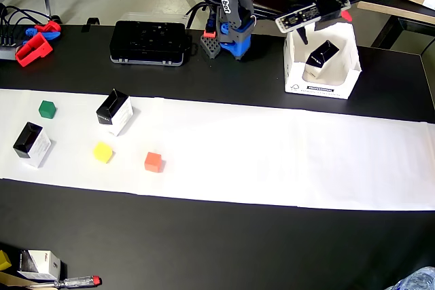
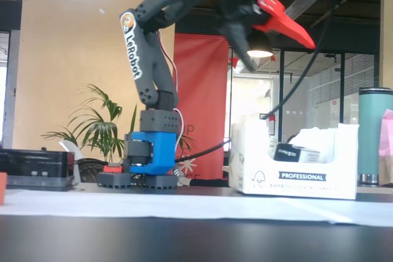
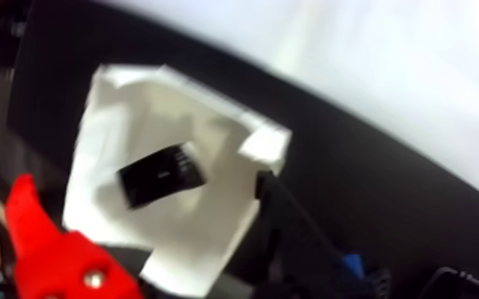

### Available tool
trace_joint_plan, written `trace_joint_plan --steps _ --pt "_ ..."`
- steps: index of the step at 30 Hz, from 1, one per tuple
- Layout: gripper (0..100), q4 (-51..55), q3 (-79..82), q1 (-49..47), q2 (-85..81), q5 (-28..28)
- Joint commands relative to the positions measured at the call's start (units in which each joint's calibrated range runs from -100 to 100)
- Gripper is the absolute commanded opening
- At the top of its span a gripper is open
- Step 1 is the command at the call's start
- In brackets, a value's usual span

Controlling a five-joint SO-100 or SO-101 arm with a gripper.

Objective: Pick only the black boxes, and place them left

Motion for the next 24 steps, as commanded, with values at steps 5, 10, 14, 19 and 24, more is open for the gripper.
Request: trace_joint_plan --steps 5,10,14,19,24 --pt "51 0.6 -2.7 42.9 -5.4 9.6" --pt "51 0.6 -2.8 61.3 -5.0 15.6" --pt "51 0.6 -2.8 72.3 -4.8 21.6" --pt "52 -6.0 -2.0 81.5 -4.5 24.6" --pt "54 -12.9 -2.8 86.0 1.8 24.7"
